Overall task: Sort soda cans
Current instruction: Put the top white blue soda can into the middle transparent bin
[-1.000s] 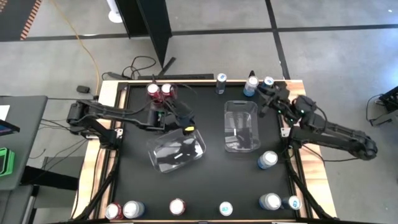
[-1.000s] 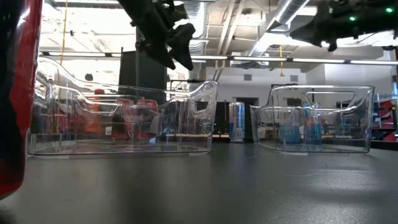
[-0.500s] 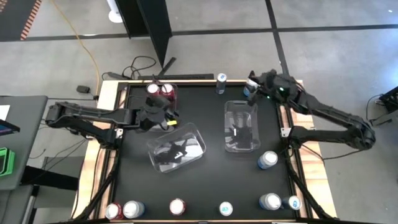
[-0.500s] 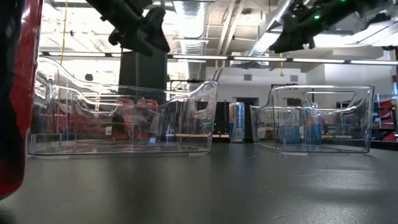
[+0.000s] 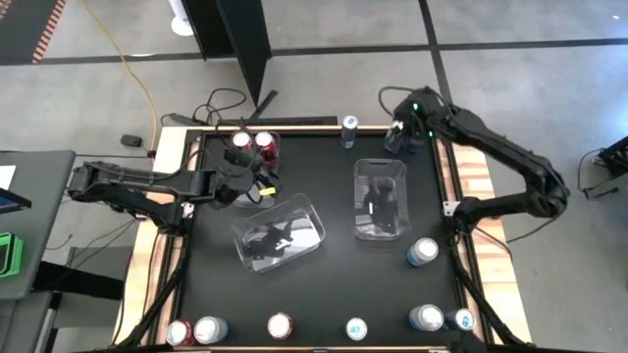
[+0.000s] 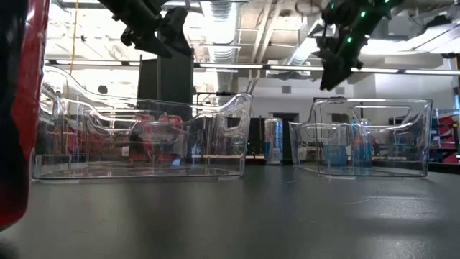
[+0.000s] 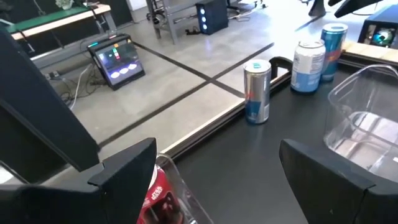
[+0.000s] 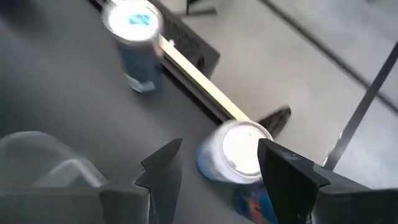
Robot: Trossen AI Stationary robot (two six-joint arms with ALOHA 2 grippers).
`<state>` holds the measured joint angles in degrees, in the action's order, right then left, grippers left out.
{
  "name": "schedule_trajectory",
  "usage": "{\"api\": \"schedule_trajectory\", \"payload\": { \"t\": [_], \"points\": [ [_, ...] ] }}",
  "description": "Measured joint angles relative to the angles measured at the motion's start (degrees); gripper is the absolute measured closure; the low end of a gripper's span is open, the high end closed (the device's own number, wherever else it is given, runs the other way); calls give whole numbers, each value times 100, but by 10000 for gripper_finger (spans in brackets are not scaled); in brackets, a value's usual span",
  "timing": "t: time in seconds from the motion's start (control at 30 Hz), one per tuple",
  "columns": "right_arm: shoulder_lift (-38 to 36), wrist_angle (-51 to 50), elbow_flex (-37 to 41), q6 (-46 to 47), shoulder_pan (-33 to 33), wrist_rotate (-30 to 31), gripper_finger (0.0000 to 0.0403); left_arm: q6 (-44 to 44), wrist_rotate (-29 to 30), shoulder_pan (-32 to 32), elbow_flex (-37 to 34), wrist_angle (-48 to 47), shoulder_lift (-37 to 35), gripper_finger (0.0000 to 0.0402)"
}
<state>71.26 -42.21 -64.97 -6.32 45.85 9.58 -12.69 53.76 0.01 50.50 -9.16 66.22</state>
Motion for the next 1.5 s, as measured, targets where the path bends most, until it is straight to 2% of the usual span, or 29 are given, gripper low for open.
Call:
{"api": "schedule_trajectory", "payload": {
  "t": [0.13, 0.27, 0.5, 0.83, 1.07, 1.2, 1.5],
  "points": [
    [520, -142, -255, -207, 577, -445, 173, 4, -4, 0, 0, 1, 0, 66],
    [1022, -395, -571, -400, 947, -520, 173, 149, -6, 0, 0, 114, 0, 66],
    [1652, -905, -1081, -711, 1010, -525, 170, 879, -101, 0, 2, 733, 0, 66],
    [1896, -1100, -1403, -770, 927, -528, 88, 1378, -111, 2, 7, 906, 2, 66],
    [1898, -1178, -1627, -867, 925, -120, 36, 1423, -112, 4, 7, 900, 2, 66],
    [1878, -1202, -1812, -925, 853, -44, 39, 1423, -112, 8, 7, 900, 1, 66],
    [1871, -1350, -2006, -1308, 848, -45, 81, 1419, -111, 9, 7, 813, 1, 66]
  ]
}}
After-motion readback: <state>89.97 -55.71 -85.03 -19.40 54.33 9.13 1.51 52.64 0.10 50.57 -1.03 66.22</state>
